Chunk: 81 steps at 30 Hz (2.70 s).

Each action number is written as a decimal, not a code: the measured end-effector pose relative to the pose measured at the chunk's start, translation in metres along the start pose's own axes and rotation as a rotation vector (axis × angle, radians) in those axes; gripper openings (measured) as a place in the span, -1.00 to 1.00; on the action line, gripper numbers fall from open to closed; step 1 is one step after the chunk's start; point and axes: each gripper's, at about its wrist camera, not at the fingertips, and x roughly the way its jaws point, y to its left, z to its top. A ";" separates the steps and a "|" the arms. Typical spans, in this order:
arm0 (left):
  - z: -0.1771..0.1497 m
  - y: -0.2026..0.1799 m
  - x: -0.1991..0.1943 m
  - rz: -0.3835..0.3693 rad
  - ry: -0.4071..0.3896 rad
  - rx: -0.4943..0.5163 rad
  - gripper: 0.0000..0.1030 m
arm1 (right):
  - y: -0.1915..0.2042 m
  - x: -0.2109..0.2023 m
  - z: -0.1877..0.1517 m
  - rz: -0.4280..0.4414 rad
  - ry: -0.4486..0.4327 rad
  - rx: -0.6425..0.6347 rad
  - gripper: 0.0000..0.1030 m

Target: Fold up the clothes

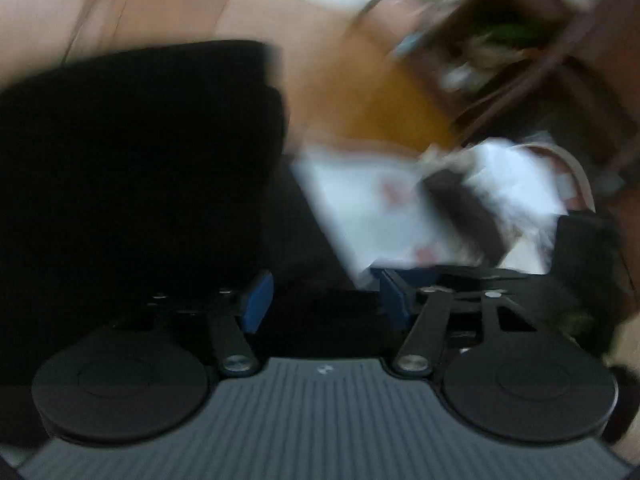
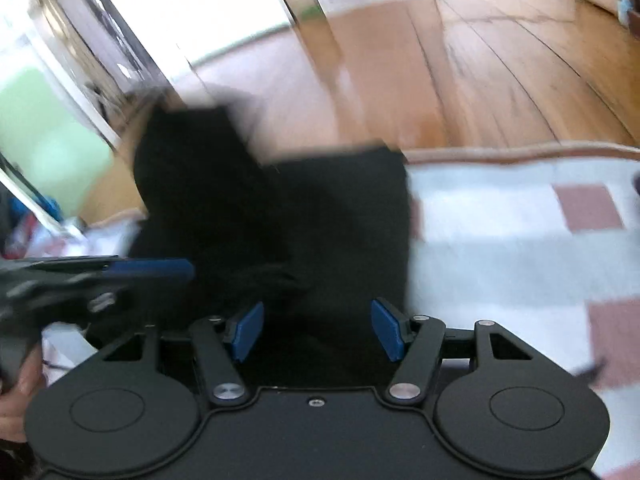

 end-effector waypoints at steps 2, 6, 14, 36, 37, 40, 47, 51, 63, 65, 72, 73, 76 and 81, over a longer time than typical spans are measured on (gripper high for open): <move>-0.001 0.012 -0.011 -0.114 -0.017 -0.045 0.16 | -0.006 -0.002 -0.010 0.007 0.000 0.021 0.28; 0.008 0.019 -0.060 -0.168 -0.206 0.003 0.41 | -0.019 -0.010 -0.014 0.085 -0.002 0.077 0.28; 0.025 0.093 -0.069 0.344 -0.172 -0.128 0.41 | -0.034 -0.004 -0.004 0.326 -0.018 0.385 0.66; 0.017 0.100 -0.094 -0.072 -0.400 -0.227 0.42 | 0.070 -0.079 0.023 0.072 -0.178 0.130 -0.75; 0.017 0.104 -0.085 -0.080 -0.359 -0.265 0.42 | 0.069 -0.078 0.016 0.025 -0.141 0.102 -0.75; 0.020 0.103 -0.047 0.053 -0.123 -0.223 0.40 | 0.056 -0.050 -0.014 -0.080 -0.011 0.054 -0.75; 0.022 0.075 -0.031 0.222 -0.056 -0.073 0.39 | 0.041 -0.022 -0.029 -0.118 0.067 0.068 -0.73; 0.031 0.072 -0.038 0.152 -0.087 -0.073 0.45 | 0.056 -0.050 -0.001 -0.162 -0.090 -0.036 -0.73; 0.019 0.068 -0.021 0.209 -0.036 -0.025 0.46 | 0.011 -0.021 -0.023 -0.267 0.163 0.214 -0.57; 0.020 0.060 -0.019 0.217 -0.035 0.014 0.59 | 0.009 -0.027 -0.019 -0.337 0.190 0.221 -0.38; 0.021 0.069 -0.070 0.208 -0.299 0.015 0.58 | -0.021 -0.046 0.036 0.263 0.191 0.672 -0.06; 0.023 0.074 -0.077 0.188 -0.329 -0.006 0.58 | -0.018 -0.041 0.051 0.294 0.207 0.665 0.00; 0.025 0.094 -0.076 0.113 -0.318 -0.112 0.53 | 0.001 -0.024 0.096 0.179 0.231 0.366 0.28; 0.033 0.095 -0.058 0.143 -0.281 -0.108 0.43 | -0.008 0.009 0.097 0.104 0.085 0.135 0.37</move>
